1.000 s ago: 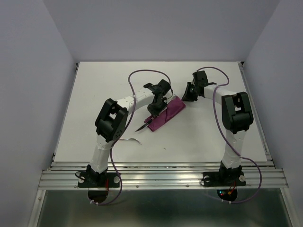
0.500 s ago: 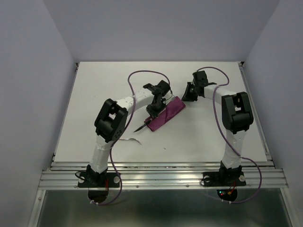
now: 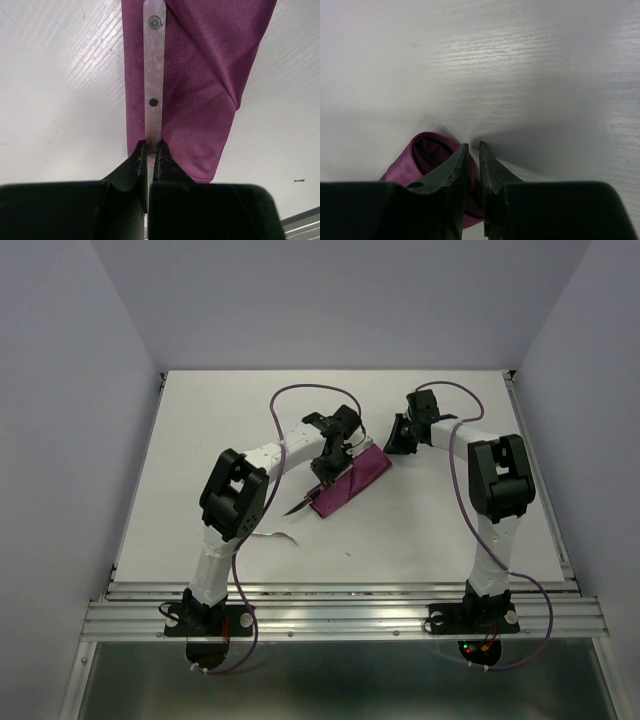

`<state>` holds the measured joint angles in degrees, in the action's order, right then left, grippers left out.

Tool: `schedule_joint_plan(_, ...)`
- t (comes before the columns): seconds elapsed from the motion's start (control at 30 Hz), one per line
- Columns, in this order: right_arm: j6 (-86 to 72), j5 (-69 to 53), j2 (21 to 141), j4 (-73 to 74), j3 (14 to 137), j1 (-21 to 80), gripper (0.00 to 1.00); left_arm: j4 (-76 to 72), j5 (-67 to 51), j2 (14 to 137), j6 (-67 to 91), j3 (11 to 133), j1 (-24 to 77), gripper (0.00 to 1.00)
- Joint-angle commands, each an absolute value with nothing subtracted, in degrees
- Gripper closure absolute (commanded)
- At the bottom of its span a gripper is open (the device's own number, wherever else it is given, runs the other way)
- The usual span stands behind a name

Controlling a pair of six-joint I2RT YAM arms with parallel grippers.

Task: Fold the napkin into a case and place the utensils inside
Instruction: Stuff the knife into the folded napkin.

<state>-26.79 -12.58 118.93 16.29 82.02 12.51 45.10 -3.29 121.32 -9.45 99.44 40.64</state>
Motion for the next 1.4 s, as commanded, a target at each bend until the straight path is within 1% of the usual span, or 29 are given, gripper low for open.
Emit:
schedule_joint_plan(0.0, -26.10, -12.74, 117.25, 16.70, 82.00, 13.71, 0.79, 46.84, -4.57, 121.81, -10.55, 102.74, 40.61, 1.00)
schedule_joint_plan(0.93, -26.02, -12.48, 117.25, 16.61, 82.09, 14.24, 0.79, 47.72, -0.62, 120.76, -10.55, 99.93, 41.84, 1.00)
schedule_joint_plan(1.37, -26.19, -12.48, 116.98, 16.70, 81.74, 14.24, 0.79, 48.43, -0.88, 123.40, -10.72, 102.13, 42.98, 1.00)
